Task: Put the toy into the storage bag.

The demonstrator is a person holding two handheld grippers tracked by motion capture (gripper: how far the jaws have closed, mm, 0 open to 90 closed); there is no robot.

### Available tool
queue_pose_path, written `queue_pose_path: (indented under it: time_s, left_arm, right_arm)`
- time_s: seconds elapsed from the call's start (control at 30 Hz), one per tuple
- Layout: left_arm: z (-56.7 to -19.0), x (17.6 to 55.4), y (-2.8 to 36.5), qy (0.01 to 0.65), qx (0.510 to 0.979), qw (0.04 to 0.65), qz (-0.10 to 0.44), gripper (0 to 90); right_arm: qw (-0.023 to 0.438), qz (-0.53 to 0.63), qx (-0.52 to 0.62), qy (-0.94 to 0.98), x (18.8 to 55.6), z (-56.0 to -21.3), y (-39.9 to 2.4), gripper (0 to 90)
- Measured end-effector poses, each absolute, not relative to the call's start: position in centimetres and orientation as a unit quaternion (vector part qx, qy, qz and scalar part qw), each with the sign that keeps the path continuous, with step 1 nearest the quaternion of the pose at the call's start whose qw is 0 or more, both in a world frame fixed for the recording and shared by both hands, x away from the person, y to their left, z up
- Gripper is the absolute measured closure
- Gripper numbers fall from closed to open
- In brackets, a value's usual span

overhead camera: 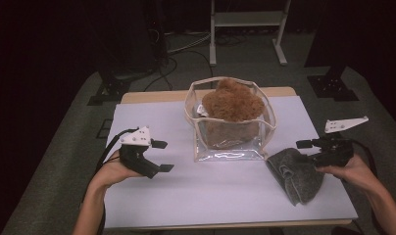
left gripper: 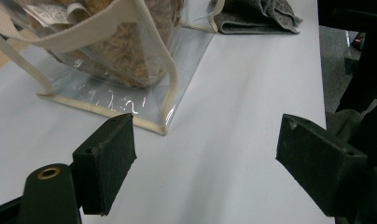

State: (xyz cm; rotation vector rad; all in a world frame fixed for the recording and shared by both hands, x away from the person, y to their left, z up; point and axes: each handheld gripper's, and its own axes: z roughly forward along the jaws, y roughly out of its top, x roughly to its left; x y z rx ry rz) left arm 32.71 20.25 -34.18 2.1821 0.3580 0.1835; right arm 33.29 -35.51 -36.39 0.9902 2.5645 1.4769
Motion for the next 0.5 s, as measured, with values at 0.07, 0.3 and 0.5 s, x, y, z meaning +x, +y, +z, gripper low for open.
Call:
queue_pose_path:
  time_s: [0.07,0.3,0.5]
  left_arm:
    - [-34.5,32.5,20.3,0.147,0.880,0.445,0.075,18.0]
    - [-35.5,32.0,20.3,0.149,0.881,0.443,0.071,17.2]
    - [-36.9,31.5,20.0,0.151,0.886,0.433,0.069,16.2]
  right_arm:
    - [0.010,0.474,0.320,0.821,33.1,-36.8,-35.6,26.4]
    - [0.006,0.474,0.328,0.817,32.3,-38.3,-36.0,26.4]
    - [-0.001,0.473,0.337,0.814,31.4,-40.0,-36.2,26.2]
